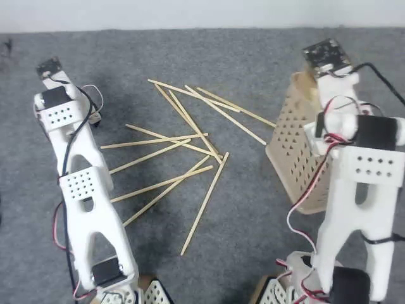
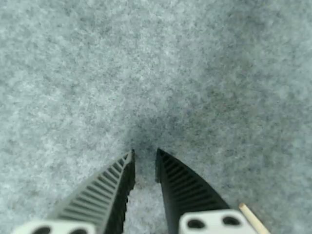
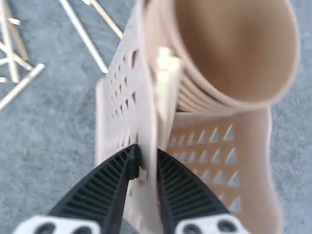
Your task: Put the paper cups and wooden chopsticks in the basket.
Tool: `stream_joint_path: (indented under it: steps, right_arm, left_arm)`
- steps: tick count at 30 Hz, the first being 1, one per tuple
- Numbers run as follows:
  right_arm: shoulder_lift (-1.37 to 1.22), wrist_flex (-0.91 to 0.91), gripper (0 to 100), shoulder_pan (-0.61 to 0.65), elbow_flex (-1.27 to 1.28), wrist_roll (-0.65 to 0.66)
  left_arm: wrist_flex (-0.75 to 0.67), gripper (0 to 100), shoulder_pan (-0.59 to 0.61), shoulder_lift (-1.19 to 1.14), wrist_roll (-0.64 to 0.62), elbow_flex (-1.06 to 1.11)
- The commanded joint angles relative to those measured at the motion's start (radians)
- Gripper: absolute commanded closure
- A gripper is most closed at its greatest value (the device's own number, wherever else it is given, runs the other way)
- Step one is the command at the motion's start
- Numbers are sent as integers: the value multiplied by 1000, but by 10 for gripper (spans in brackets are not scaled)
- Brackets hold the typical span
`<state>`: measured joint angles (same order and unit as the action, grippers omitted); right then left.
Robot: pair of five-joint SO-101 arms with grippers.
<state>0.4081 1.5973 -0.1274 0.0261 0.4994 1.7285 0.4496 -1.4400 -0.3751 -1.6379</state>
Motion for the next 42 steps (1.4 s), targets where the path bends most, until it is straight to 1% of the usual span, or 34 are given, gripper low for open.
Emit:
stream_joint_path:
  steps: [1, 4, 8, 12, 15, 18, 20, 24, 26, 28, 31, 34, 36, 37, 39, 42]
  right_arm:
    - [-4, -51, 991, -94, -48, 69]
    - [-15, -65, 991, -154, -46, 103]
    - [2, -73, 991, -160, 34, 143]
    - [54, -74, 991, -96, 114, 144]
    - [119, -74, 991, -22, 173, 144]
    - [197, -65, 976, 31, 221, 143]
    - [254, -64, 931, 48, 250, 143]
    - [381, -70, 806, 51, 287, 117]
    - [450, -71, 772, 67, 290, 117]
    - [522, -68, 775, 122, 290, 109]
    - [650, -64, 788, 271, 292, 84]
    - [759, -74, 804, 447, 299, -54]
    - [788, -114, 816, 550, 356, -140]
    - [786, -142, 821, 587, 405, -161]
    - [765, -232, 820, 619, 535, -164]
    - [690, -392, 818, 618, 720, -106]
  left_arm:
    - [26, 924, -2, 11, -3, -39]
    - [26, 924, -2, 11, -3, -39]
    - [25, 924, -2, 11, -3, -39]
    - [25, 924, -2, 11, -3, -39]
    - [25, 924, -2, 11, -3, -39]
    - [25, 924, -2, 11, -3, -39]
    - [25, 924, -2, 11, -3, -39]
    - [25, 924, -2, 11, -3, -39]
    - [25, 924, -3, 11, -3, -39]
    - [25, 924, -5, 11, -3, -39]
    - [23, 924, -5, 11, -3, -39]
    - [23, 923, -2, 11, -3, -39]
    - [23, 921, -2, 11, -3, -39]
    - [23, 921, -2, 11, -3, -39]
    - [25, 921, -2, 9, -3, -39]
    - [26, 921, -2, 9, -5, -39]
